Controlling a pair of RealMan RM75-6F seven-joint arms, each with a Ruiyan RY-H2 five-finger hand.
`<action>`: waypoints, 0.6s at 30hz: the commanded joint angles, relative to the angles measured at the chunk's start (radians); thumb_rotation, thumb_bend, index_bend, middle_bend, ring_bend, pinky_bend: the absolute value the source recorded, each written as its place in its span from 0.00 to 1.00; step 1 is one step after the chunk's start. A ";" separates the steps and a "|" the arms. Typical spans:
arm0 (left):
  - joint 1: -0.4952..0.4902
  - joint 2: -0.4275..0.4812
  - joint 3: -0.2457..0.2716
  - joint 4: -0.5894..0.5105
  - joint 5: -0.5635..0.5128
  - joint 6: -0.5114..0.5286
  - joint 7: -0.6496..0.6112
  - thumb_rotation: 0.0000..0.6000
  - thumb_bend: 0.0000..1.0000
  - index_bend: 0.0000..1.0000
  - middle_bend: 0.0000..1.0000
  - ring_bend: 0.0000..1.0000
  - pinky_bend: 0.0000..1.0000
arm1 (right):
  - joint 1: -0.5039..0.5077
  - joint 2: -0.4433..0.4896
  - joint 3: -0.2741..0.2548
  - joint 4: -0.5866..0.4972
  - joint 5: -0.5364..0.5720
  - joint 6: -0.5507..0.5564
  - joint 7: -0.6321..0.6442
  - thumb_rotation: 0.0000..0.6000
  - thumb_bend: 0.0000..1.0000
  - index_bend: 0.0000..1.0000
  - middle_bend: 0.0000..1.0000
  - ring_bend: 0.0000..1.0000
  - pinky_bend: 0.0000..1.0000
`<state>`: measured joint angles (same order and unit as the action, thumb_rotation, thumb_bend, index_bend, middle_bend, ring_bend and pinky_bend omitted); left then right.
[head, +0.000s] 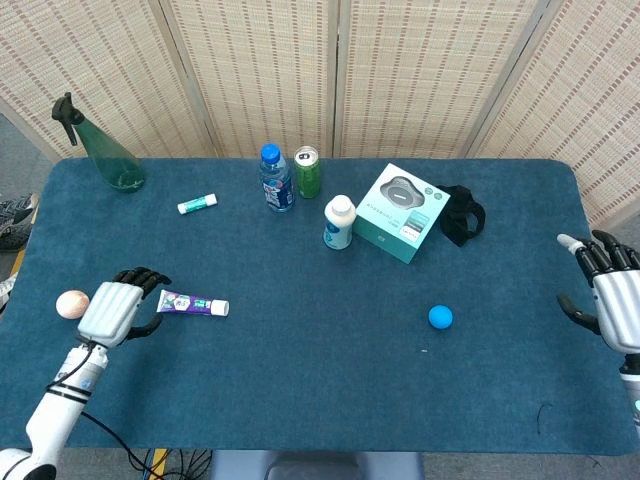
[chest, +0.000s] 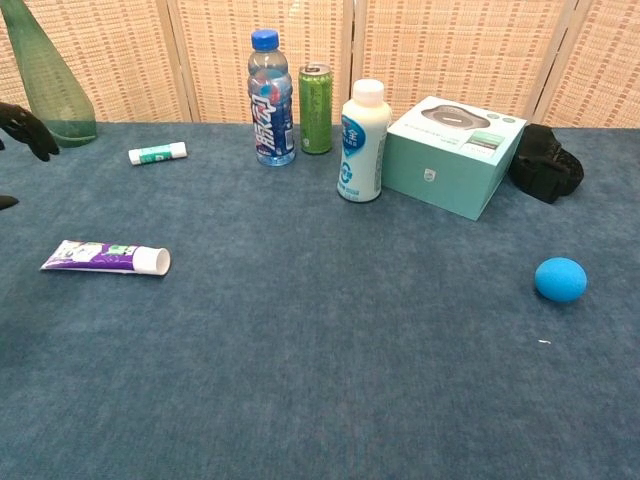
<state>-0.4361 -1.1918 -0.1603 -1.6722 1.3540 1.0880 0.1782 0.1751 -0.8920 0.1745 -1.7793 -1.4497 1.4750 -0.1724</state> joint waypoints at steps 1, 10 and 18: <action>-0.087 -0.052 -0.010 0.083 -0.052 -0.114 0.025 1.00 0.26 0.26 0.28 0.18 0.21 | -0.001 0.000 -0.002 0.000 0.000 0.000 0.000 1.00 0.17 0.22 0.31 0.15 0.28; -0.163 -0.146 -0.008 0.167 -0.209 -0.206 0.137 1.00 0.26 0.28 0.29 0.18 0.21 | -0.006 -0.005 -0.009 0.009 0.009 -0.004 0.009 1.00 0.17 0.22 0.31 0.15 0.28; -0.175 -0.198 0.011 0.192 -0.303 -0.192 0.203 1.00 0.25 0.31 0.32 0.18 0.21 | -0.009 -0.014 -0.015 0.021 0.015 -0.008 0.018 1.00 0.17 0.22 0.31 0.15 0.28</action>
<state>-0.6090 -1.3823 -0.1538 -1.4838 1.0608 0.8915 0.3736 0.1666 -0.9059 0.1596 -1.7587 -1.4345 1.4668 -0.1547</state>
